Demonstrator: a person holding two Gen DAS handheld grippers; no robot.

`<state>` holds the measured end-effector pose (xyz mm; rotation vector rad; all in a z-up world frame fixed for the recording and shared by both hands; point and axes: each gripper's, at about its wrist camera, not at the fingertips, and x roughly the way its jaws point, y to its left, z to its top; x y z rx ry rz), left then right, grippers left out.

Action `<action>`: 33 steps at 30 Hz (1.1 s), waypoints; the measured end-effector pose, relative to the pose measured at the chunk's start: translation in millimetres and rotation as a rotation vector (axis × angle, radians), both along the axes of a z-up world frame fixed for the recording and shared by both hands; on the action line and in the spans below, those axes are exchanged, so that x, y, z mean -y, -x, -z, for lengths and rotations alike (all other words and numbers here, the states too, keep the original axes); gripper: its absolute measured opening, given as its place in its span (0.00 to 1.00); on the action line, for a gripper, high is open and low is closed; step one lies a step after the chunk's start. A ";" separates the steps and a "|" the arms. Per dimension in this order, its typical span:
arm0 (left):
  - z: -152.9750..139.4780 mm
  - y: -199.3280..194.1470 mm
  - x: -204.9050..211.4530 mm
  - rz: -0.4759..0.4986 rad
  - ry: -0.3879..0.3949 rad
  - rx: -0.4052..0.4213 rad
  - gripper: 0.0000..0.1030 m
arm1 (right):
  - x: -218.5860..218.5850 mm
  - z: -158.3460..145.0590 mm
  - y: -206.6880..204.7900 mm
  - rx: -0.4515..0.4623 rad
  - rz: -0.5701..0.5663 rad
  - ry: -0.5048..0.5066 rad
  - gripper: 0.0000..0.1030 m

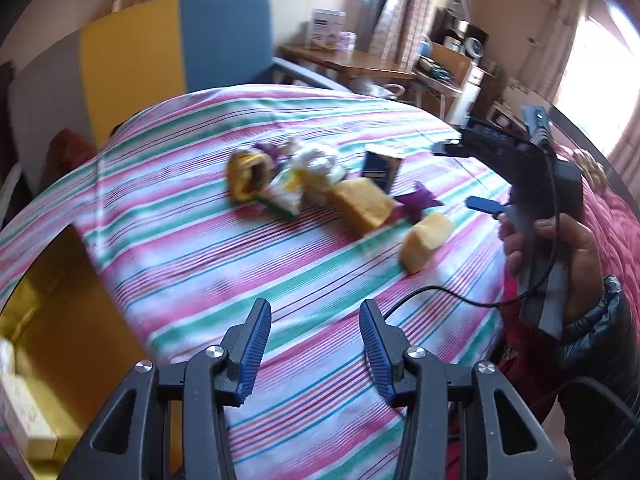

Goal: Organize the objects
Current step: 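Move the left gripper to the yellow sponge and close on it, then carry the yellow sponge into the gold tray and release it while the right gripper grasps the purple packet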

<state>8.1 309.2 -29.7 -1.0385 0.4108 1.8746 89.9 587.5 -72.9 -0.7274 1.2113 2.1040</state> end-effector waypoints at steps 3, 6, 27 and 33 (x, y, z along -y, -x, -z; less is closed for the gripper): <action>0.7 -3.1 -26.6 0.062 -0.003 0.008 0.45 | 0.7 0.7 0.8 0.016 -0.012 -0.001 0.96; 3.6 -9.5 -56.7 0.136 -0.002 0.003 0.45 | -1.0 3.1 -0.8 0.036 -0.002 0.009 0.96; 67.4 -17.7 -162.8 0.356 0.060 0.149 0.41 | -15.6 13.7 -13.6 0.008 0.038 0.096 0.96; 44.2 -4.2 -113.1 0.226 -0.050 0.158 0.40 | -17.5 17.7 -14.1 0.027 0.048 0.105 0.88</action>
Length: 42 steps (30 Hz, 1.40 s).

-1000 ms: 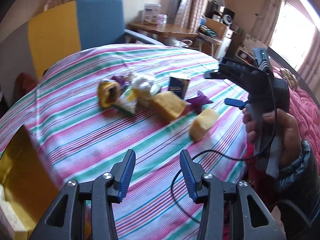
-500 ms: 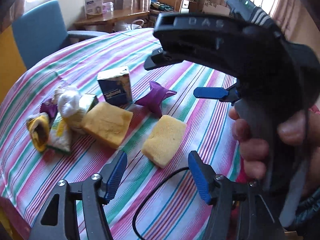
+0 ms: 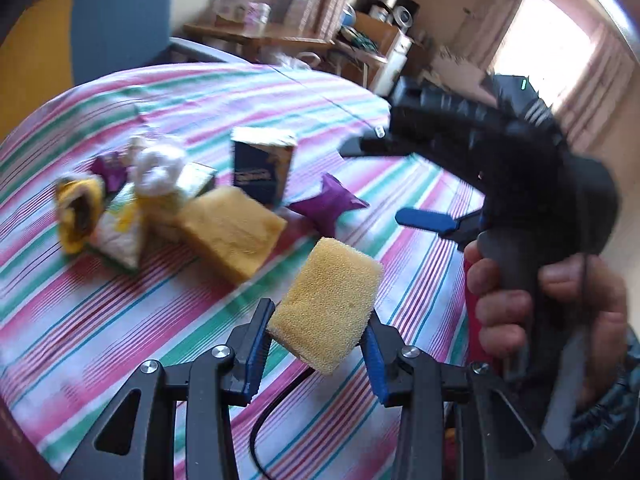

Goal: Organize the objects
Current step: 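Carry the yellow sponge into the gold tray and release it while the right gripper grasps the purple packet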

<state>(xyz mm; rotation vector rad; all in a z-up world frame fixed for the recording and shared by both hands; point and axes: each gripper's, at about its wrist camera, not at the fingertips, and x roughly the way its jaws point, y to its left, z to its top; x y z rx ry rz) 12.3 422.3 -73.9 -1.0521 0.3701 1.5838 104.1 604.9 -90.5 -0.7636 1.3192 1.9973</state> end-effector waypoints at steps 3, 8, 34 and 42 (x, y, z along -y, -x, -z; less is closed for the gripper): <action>-9.6 5.4 28.3 -0.073 -0.017 -0.013 0.41 | -0.1 1.9 2.1 0.026 -0.002 -0.002 0.80; -15.8 5.2 76.8 -0.152 -0.014 -0.016 0.41 | 0.7 6.2 7.4 0.068 -0.022 0.000 0.64; -59.8 24.8 258.4 -0.476 -0.132 -0.034 0.41 | -8.6 29.6 67.9 0.382 -0.136 -0.097 0.30; -67.7 56.4 392.2 -0.805 -0.077 -0.066 0.41 | -4.5 28.8 71.9 0.415 -0.174 -0.121 0.29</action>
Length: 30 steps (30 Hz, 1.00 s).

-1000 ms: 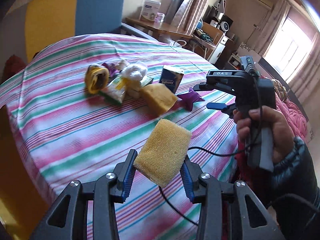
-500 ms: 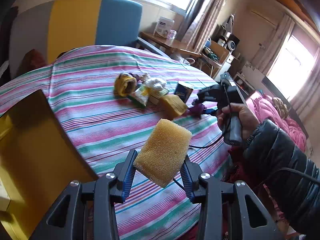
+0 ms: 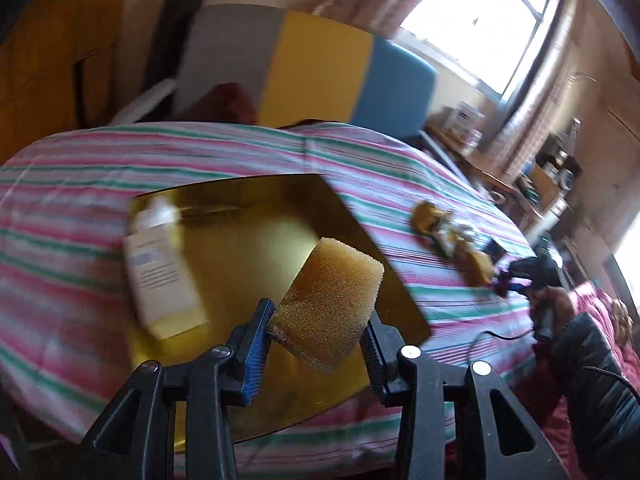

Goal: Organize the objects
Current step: 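Carry the yellow sponge into the gold tray and release it while the right gripper grasps the purple packet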

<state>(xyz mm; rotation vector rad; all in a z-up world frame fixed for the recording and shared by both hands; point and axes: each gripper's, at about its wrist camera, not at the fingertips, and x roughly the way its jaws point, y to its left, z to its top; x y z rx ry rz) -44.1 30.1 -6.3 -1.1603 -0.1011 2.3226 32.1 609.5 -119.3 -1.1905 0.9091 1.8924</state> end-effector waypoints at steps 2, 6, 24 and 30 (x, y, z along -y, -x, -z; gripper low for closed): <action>4.3 2.3 24.6 -0.056 0.023 0.008 0.41 | 1.8 -0.7 1.1 0.008 -0.011 -0.008 0.29; 18.7 5.5 42.6 -0.100 0.069 0.039 0.41 | 4.3 -2.1 2.1 0.019 -0.029 -0.021 0.29; 62.4 11.6 33.0 -0.150 0.221 0.114 0.46 | 7.6 1.3 15.8 0.035 -0.042 -0.038 0.29; 58.2 7.4 36.1 -0.162 0.216 0.106 0.51 | 8.2 -1.3 10.7 0.042 -0.049 -0.046 0.29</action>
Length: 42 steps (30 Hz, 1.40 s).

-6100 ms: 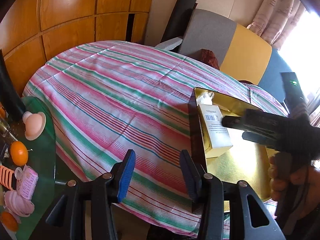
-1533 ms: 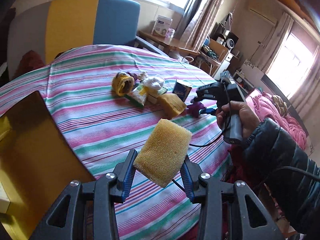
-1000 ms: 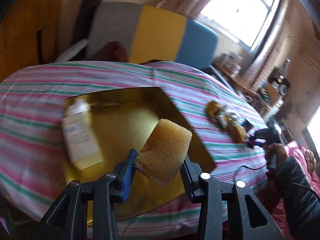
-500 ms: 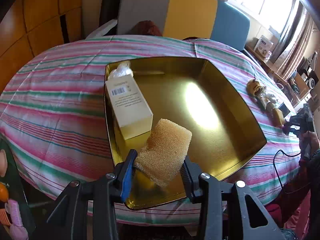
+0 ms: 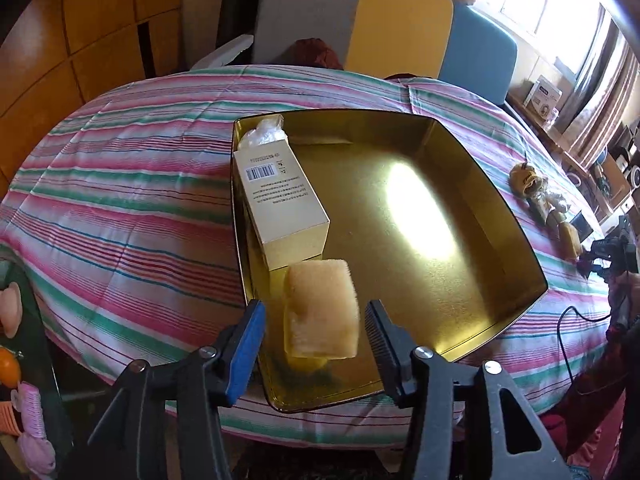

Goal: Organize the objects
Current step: 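Carry the yellow sponge into the gold tray and release it while the right gripper grasps the purple packet, then carry the purple packet into the gold tray and open the right gripper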

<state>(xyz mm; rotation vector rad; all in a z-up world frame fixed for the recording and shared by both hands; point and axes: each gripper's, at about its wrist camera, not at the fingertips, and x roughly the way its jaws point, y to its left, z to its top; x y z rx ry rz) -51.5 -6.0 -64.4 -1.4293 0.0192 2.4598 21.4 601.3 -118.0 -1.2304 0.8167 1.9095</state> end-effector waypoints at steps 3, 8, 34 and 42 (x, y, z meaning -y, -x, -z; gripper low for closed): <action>-5.9 -3.5 5.0 -0.026 -0.013 -0.025 0.50 | 0.2 -2.5 -1.4 -0.005 0.007 -0.011 0.28; -24.3 -7.5 8.2 -0.073 -0.014 -0.106 0.50 | -0.3 -9.9 -8.5 -0.043 0.022 -0.022 0.28; -25.7 -12.5 6.5 -0.076 -0.015 -0.148 0.50 | 159.2 -149.1 22.8 -0.433 -0.465 -0.199 0.28; -26.7 -7.1 33.7 -0.160 -0.048 -0.145 0.50 | 302.7 -139.1 60.8 -0.445 -0.874 -0.082 0.28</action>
